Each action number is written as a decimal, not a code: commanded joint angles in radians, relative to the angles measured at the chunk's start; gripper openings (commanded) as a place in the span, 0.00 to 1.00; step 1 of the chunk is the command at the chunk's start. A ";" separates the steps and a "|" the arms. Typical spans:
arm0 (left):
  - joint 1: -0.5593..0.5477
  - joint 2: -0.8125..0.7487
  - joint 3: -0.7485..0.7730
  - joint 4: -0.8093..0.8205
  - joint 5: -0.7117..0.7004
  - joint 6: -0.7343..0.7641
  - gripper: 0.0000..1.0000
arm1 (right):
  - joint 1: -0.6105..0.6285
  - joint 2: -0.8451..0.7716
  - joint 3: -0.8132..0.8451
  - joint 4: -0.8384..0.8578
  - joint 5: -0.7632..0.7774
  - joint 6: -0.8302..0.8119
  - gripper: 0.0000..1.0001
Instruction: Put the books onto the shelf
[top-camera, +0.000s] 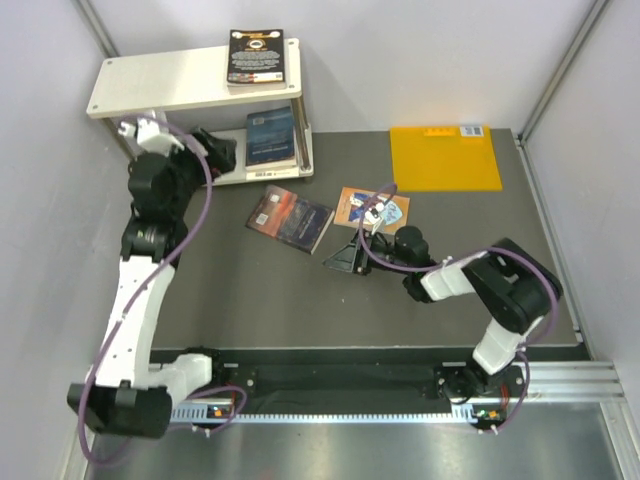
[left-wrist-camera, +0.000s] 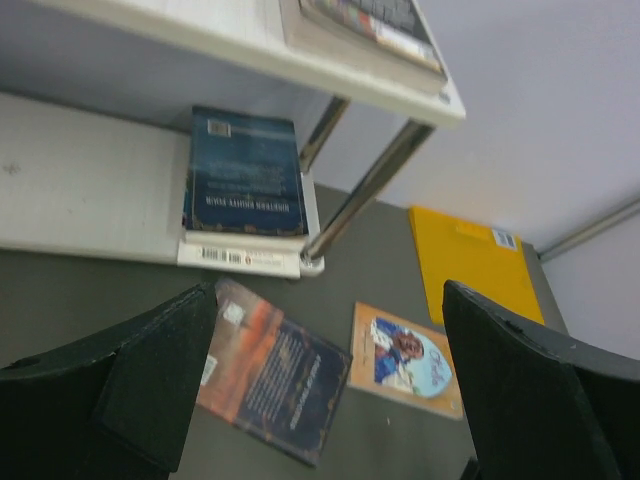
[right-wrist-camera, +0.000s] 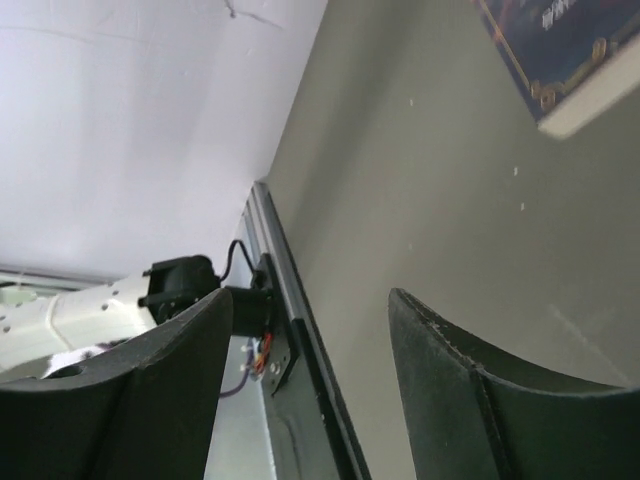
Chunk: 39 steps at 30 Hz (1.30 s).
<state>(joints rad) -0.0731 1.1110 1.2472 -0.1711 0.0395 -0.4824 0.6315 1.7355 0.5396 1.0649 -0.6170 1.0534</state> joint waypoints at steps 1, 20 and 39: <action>-0.007 -0.089 -0.193 -0.021 0.106 -0.067 0.99 | -0.007 -0.131 0.095 -0.309 0.069 -0.229 0.64; -0.117 0.297 -0.335 0.035 0.137 -0.090 0.00 | -0.110 0.007 0.430 -0.741 0.165 -0.414 0.65; -0.206 0.868 0.156 -0.309 -0.085 0.076 0.00 | -0.197 0.315 0.743 -0.753 0.112 -0.420 0.65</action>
<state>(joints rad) -0.2394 1.9198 1.3197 -0.3401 0.0593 -0.4732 0.4492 2.0148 1.1946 0.2955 -0.4782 0.6464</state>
